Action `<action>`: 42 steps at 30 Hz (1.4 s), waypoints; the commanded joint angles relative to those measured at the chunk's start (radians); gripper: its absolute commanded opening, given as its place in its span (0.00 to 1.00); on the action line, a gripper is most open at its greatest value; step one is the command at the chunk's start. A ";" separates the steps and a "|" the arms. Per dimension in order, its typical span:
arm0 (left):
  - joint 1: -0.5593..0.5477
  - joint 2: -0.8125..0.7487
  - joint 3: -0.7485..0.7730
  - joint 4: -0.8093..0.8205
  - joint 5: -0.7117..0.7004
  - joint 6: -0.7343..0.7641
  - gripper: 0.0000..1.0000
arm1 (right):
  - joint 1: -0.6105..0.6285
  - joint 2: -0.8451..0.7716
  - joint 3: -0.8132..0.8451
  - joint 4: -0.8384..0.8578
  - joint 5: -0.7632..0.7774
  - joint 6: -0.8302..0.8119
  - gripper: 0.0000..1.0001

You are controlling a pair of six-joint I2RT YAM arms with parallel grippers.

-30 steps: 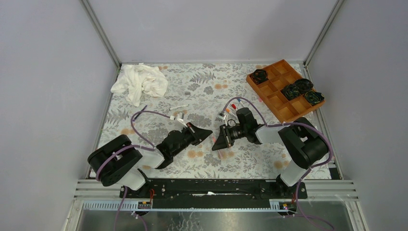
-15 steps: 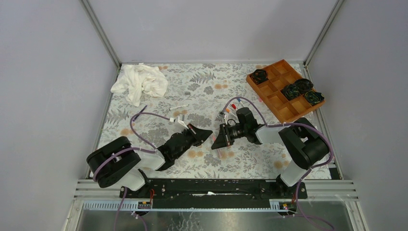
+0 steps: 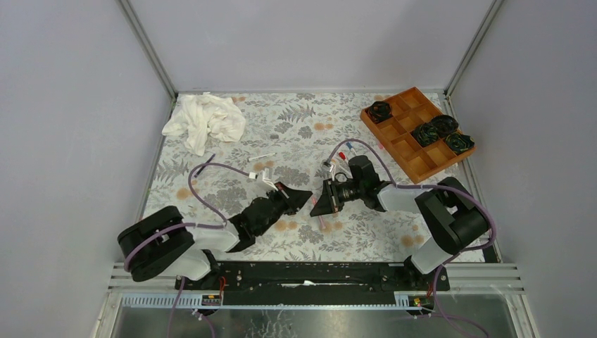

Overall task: Insert the pens into the pen caps
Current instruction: Insert the pen cap onto the pen.

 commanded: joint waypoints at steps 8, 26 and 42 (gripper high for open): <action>-0.079 -0.166 0.040 -0.144 -0.009 0.161 0.00 | -0.020 -0.086 0.026 0.018 0.036 -0.126 0.00; -0.118 -0.459 0.104 -0.407 -0.086 0.211 0.46 | -0.021 -0.270 0.019 -0.028 -0.061 -0.303 0.00; -0.123 -0.796 0.098 -0.542 0.198 0.595 0.90 | -0.036 -0.389 0.059 -0.227 -0.400 -0.624 0.00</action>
